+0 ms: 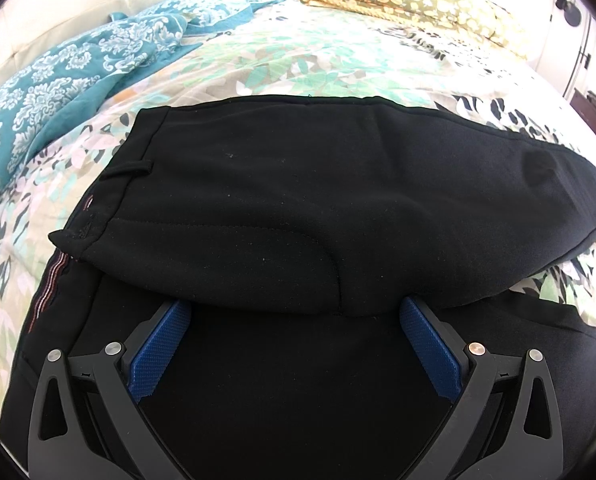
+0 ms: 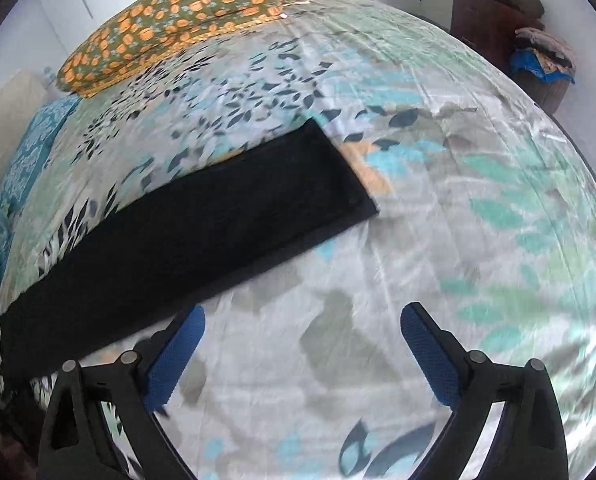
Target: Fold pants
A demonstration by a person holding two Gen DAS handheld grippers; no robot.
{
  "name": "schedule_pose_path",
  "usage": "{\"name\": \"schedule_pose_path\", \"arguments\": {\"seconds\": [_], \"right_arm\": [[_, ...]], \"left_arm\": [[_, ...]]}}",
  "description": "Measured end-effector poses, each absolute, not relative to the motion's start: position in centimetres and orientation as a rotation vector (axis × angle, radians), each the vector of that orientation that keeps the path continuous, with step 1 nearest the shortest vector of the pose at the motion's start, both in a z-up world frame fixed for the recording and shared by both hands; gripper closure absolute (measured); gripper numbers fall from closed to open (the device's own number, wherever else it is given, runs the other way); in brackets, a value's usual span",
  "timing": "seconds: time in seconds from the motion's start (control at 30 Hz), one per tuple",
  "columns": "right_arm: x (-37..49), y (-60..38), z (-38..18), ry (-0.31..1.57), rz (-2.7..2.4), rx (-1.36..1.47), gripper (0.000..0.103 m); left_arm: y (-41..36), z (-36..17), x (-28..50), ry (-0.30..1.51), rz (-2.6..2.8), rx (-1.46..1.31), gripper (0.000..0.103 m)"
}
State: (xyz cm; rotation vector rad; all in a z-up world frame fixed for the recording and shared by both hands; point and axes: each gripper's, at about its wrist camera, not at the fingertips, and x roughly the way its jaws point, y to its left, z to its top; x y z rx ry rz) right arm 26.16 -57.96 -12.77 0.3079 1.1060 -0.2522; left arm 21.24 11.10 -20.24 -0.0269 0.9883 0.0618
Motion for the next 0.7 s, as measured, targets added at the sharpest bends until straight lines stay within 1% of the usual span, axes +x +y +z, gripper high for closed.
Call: {"name": "schedule_pose_path", "arguments": {"seconds": [0.03,0.17,0.3,0.4,0.43,0.47,0.53,0.57,0.6,0.7], "right_arm": [[28.0,-58.6,-12.8,1.116,-0.260,0.297,0.011],[34.5,-59.2,-14.0,1.170,-0.253,0.256,0.012],[38.8,-59.1,-16.2,1.194,-0.264,0.211,0.015],[40.6,-59.5,-17.4,1.198,-0.275,0.216,0.019],[41.0,-59.7,-17.8,1.210,-0.279,0.219,0.023],[41.2,-59.9,-18.2,1.225,-0.277,0.222,0.030],[40.8,-59.6,-18.1,1.214,-0.252,0.213,0.078],[40.3,-59.1,-17.4,1.186,-0.258,0.170,0.093],[39.5,-58.4,-16.5,1.148,-0.237,0.143,0.095],[35.2,-54.0,-12.3,1.026,-0.116,-0.014,0.097]], "left_arm": [[11.1,-20.2,21.2,0.988,0.063,-0.026,0.000],[11.1,-20.4,21.1,0.971,0.064,-0.029,0.000],[11.2,-20.6,20.9,0.950,0.064,-0.037,0.000],[11.2,-20.7,20.8,0.935,0.066,-0.036,0.000],[11.2,-20.7,20.8,0.932,0.066,-0.036,0.000],[11.2,-20.7,20.8,0.930,0.066,-0.037,0.000],[11.2,-20.7,20.8,0.927,0.065,-0.038,0.000],[11.2,-20.7,20.8,0.926,0.064,-0.040,0.000],[11.3,-20.7,20.8,0.926,0.063,-0.042,0.000],[11.3,-20.7,20.8,0.926,0.063,-0.042,0.000]]}}
